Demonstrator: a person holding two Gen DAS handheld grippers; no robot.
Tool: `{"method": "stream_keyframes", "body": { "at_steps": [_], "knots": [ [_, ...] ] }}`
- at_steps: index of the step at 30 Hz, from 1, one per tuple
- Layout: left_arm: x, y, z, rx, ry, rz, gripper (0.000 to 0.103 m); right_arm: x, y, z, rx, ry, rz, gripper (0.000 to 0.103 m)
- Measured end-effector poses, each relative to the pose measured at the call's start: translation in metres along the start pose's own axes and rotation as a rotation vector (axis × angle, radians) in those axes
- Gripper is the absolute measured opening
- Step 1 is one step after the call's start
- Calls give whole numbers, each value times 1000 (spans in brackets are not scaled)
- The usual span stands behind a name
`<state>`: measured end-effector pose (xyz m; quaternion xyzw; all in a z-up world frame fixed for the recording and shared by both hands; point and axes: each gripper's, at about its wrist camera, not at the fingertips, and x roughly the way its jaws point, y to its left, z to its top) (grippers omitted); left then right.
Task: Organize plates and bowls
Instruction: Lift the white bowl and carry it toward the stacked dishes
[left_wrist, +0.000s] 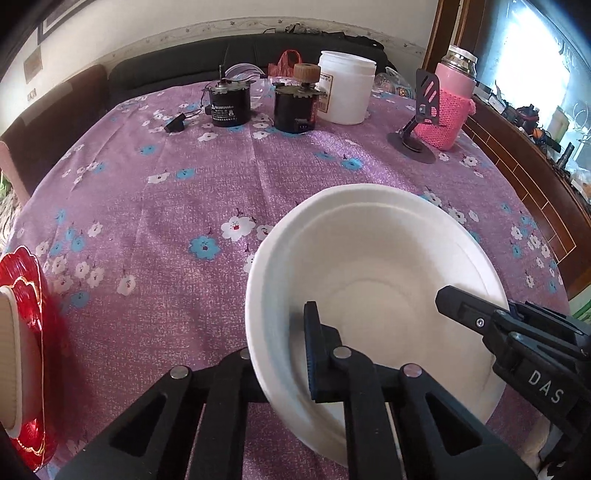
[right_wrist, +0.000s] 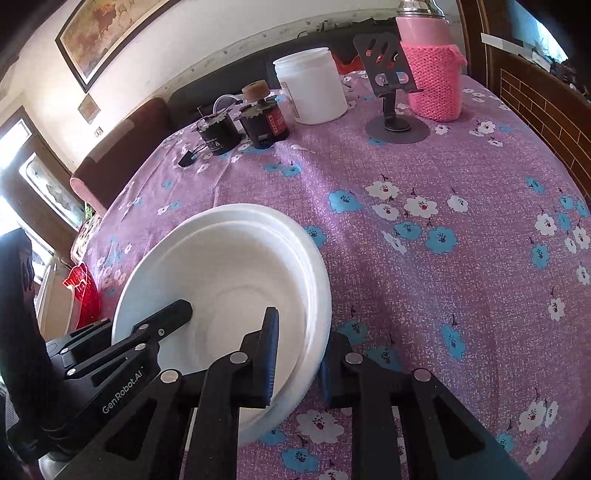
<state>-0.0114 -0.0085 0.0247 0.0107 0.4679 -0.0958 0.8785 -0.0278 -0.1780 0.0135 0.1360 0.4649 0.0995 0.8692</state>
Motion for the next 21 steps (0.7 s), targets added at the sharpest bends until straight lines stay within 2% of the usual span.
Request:
{"method": "stream_keyframes", "body": {
  "at_steps": [4, 9, 15, 21],
  "knots": [
    [-10, 5, -3, -6, -15, 5, 9, -5, 5, 0, -16, -35, -2, 14],
    [-32, 16, -9, -28, -55, 38, 9, -15, 19, -3, -69, -99, 39, 14],
    [-69, 40, -19, -82, -107, 55, 9, -32, 53, -11, -163, -168, 95, 14],
    [-114, 64, -36, -110, -186, 100, 9, -51, 90, -27, -190, -202, 144, 14]
  ]
}}
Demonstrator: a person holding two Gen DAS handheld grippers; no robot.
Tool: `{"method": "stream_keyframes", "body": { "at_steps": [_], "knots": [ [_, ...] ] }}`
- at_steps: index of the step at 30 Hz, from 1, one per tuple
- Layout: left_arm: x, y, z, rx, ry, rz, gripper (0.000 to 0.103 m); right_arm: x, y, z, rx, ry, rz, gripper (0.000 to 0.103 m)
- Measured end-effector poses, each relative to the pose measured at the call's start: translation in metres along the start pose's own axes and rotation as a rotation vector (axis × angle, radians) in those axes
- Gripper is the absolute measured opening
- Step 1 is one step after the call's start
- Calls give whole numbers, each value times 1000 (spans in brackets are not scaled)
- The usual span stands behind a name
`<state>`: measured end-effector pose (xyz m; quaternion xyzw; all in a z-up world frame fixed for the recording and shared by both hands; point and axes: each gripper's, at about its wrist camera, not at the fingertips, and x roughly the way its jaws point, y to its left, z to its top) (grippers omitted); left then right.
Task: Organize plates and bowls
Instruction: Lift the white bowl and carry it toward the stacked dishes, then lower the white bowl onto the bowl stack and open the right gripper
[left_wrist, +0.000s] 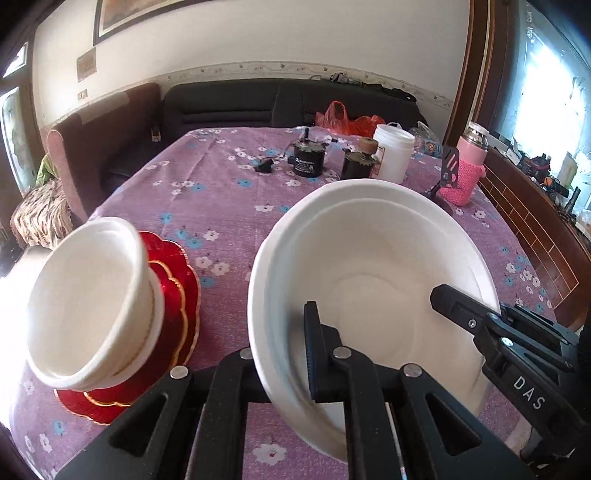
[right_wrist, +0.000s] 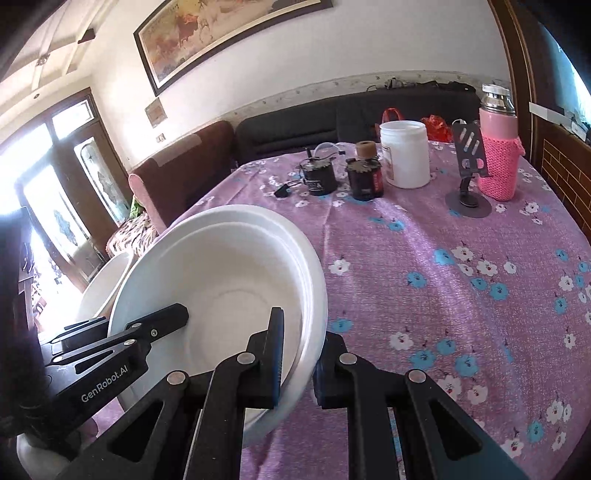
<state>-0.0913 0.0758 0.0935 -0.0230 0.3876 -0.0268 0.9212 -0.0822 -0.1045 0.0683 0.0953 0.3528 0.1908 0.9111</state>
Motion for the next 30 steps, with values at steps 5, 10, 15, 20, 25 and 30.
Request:
{"method": "stream_keyframes", "body": {
  "at_steps": [5, 10, 15, 20, 25, 30],
  "knots": [
    [-37, 31, -6, -43, -80, 42, 9, -6, 38, 7, -24, -7, 53, 15],
    [-62, 66, -14, -79, -135, 139, 9, -5, 90, 13, -92, -5, 89, 15],
    [-77, 104, -18, -121, -167, 224, 10, 6, 143, 16, -163, 3, 108, 15],
    [-88, 139, -19, -154, -190, 282, 10, 25, 182, 21, -195, 22, 132, 15],
    [-85, 159, -15, -166, -190, 306, 12, 40, 209, 26, -220, 31, 140, 15],
    [-73, 171, -7, -155, -173, 324, 14, 54, 227, 29, -244, 42, 118, 16]
  ]
}}
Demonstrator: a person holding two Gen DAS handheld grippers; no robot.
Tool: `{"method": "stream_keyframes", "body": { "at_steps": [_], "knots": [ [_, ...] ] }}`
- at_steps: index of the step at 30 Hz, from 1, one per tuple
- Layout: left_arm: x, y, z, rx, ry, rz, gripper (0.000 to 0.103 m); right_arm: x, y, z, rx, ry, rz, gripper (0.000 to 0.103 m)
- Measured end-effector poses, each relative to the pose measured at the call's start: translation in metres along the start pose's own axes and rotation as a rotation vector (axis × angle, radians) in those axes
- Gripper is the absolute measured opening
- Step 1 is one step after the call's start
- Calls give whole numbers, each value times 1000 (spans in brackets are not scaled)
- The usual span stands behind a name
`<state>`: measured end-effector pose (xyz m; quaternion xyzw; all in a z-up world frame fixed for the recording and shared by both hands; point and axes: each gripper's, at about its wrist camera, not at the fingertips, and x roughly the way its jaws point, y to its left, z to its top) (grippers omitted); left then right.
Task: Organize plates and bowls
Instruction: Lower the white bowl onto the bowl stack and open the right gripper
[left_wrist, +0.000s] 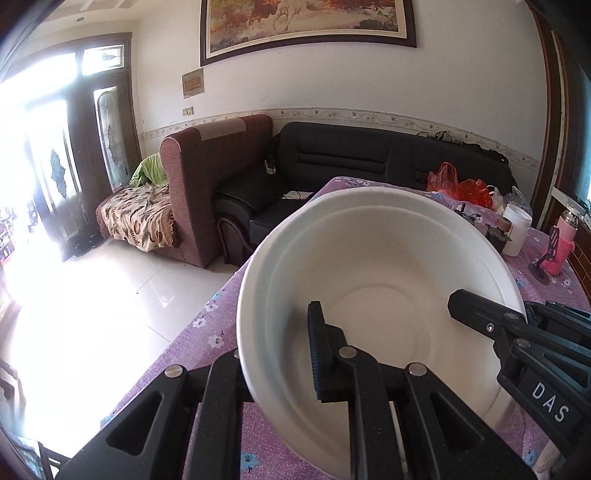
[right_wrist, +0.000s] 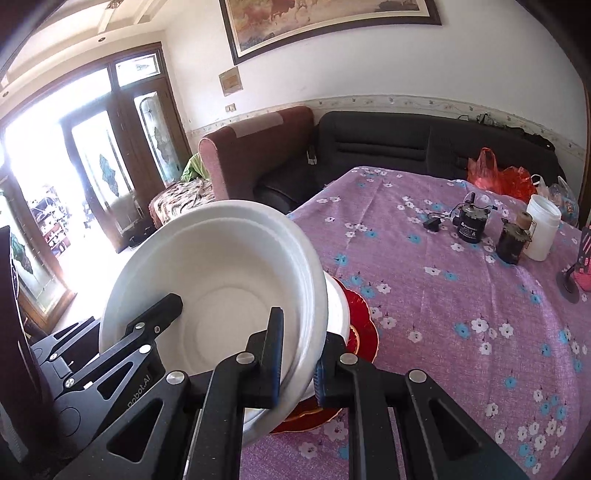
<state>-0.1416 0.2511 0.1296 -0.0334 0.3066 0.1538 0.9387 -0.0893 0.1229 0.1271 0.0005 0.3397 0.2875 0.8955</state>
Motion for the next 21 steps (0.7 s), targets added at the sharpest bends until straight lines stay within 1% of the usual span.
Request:
{"method": "stream_keyframes", "body": {
  "at_steps": [5, 10, 13, 16, 18, 20, 21],
  "knots": [
    [23, -3, 11, 33, 33, -4, 15, 18, 0, 9, 10, 29, -34, 16],
    [45, -10, 12, 79, 72, 5, 17, 36, -10, 12, 42, 67, -73, 16],
    [50, -11, 11, 97, 84, 19, 18, 47, -17, 10, 70, 91, -69, 16],
    [52, -6, 12, 94, 86, 29, 19, 54, -22, 9, 85, 103, -76, 16],
    [52, -2, 11, 83, 86, 37, 24, 58, -23, 8, 92, 111, -77, 16],
    [52, 3, 10, 64, 90, 39, 36, 63, -24, 7, 94, 118, -79, 15],
    [51, 7, 10, 54, 89, 41, 38, 65, -24, 7, 95, 121, -82, 15]
  ]
}}
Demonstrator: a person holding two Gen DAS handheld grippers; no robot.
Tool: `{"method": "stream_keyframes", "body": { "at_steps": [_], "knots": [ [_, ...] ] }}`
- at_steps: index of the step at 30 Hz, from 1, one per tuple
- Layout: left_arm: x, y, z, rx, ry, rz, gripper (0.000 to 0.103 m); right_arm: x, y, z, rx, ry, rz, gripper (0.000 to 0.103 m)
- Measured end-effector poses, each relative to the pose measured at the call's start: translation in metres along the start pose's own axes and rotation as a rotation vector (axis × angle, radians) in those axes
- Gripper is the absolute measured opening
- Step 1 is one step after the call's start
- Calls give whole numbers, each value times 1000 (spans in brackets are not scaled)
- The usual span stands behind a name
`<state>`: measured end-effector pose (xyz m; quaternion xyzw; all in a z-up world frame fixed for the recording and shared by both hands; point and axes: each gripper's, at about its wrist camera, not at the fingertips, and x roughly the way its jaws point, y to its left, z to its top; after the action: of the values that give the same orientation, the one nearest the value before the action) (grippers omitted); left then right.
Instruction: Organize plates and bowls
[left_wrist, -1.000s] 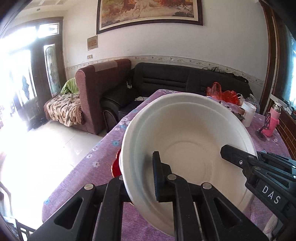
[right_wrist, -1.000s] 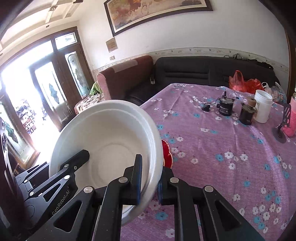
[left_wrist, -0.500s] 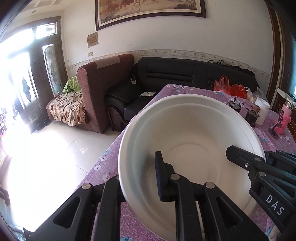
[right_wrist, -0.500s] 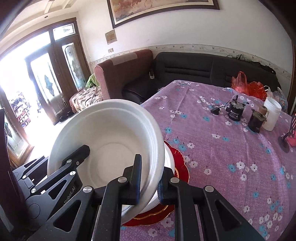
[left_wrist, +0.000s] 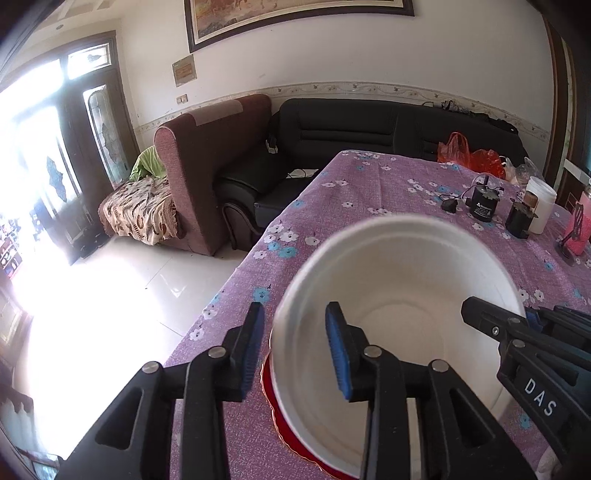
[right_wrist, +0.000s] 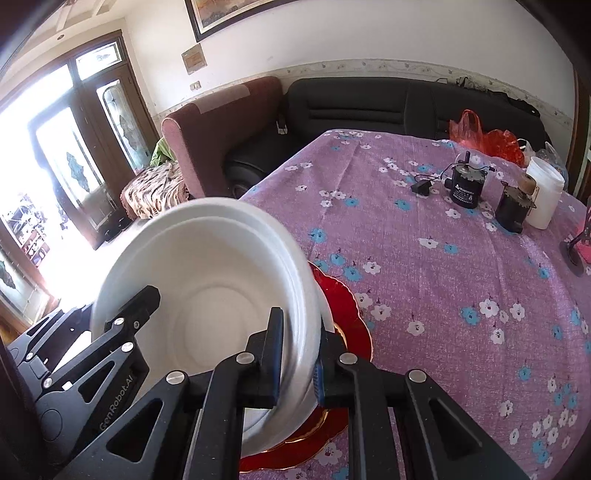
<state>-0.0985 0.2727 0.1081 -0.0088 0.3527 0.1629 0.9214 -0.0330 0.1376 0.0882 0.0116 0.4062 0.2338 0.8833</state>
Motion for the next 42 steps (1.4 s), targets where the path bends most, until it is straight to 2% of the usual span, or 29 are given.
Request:
{"method": "stream_keyframes", "body": {
  "at_steps": [6, 9, 11, 12, 13, 18, 24, 33, 42],
  "knots": [
    [-13, 18, -1, -59, -23, -1, 50, 5, 1, 2, -12, -2, 0, 15],
    [-24, 24, -3, -83, -47, -2, 60, 2, 1, 2, -12, -32, 3, 16],
    [-33, 27, -5, -93, -64, -5, 72, -1, 1, 2, -1, -51, 27, 29],
    [-36, 28, -6, -98, -72, -10, 75, -2, 1, 2, 8, -59, 47, 45],
    [-40, 28, -7, -102, -80, -14, 79, -5, 2, 1, 15, -71, 54, 57],
    [-53, 33, -13, -130, -98, -37, 84, -23, 6, 3, 16, -152, 48, 73],
    [-70, 33, -21, -152, -129, -16, 85, -49, 1, 0, 28, -215, 24, 74],
    [-106, 5, -30, -96, -243, 54, 95, -93, -15, -41, 81, -263, 58, 78],
    [-105, -17, -38, -70, -224, 37, 96, -130, -23, -85, 138, -355, 76, 84]
  ]
}}
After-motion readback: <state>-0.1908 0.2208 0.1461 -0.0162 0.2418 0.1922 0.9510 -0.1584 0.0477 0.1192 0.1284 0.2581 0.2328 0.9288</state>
